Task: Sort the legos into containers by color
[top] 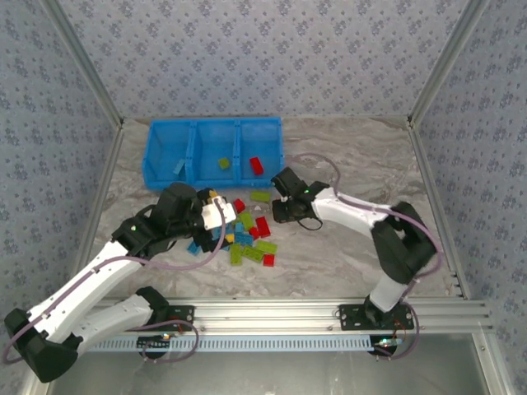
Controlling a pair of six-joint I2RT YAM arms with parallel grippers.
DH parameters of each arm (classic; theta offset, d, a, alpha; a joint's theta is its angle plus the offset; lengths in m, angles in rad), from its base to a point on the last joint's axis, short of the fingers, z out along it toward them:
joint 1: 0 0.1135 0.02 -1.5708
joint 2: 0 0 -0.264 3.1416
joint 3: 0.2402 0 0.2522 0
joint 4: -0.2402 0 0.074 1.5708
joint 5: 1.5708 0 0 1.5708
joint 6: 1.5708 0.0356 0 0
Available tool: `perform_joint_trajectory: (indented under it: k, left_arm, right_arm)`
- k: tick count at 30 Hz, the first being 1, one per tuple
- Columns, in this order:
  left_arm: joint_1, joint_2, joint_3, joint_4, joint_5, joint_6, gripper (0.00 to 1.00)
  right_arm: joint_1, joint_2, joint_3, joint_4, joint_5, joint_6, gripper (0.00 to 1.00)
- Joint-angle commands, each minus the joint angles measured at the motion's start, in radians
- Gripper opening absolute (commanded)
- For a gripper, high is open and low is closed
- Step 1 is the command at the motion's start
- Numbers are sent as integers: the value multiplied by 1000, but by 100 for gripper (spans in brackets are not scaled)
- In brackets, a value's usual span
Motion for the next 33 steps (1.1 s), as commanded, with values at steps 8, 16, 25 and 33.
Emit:
perform_joint_trajectory:
  k: [8,16,25,33]
  left_arm:
    - [-6,18,-11,146,-293,-89,99]
    - [10,84,9,163,-404,-176,99]
    - [89,100,45,205,-357,-357,95]
    - [95,159,162,-109,-433,-1009,83]
  right_arm:
    - [-36,326,496,56,182,-215,21]
    - [-82,672,906,-97,176,-224,38]
    - [-94,545,909,-190,153,-235,51]
    - [-47,122,547,-188,-69,-292,63]
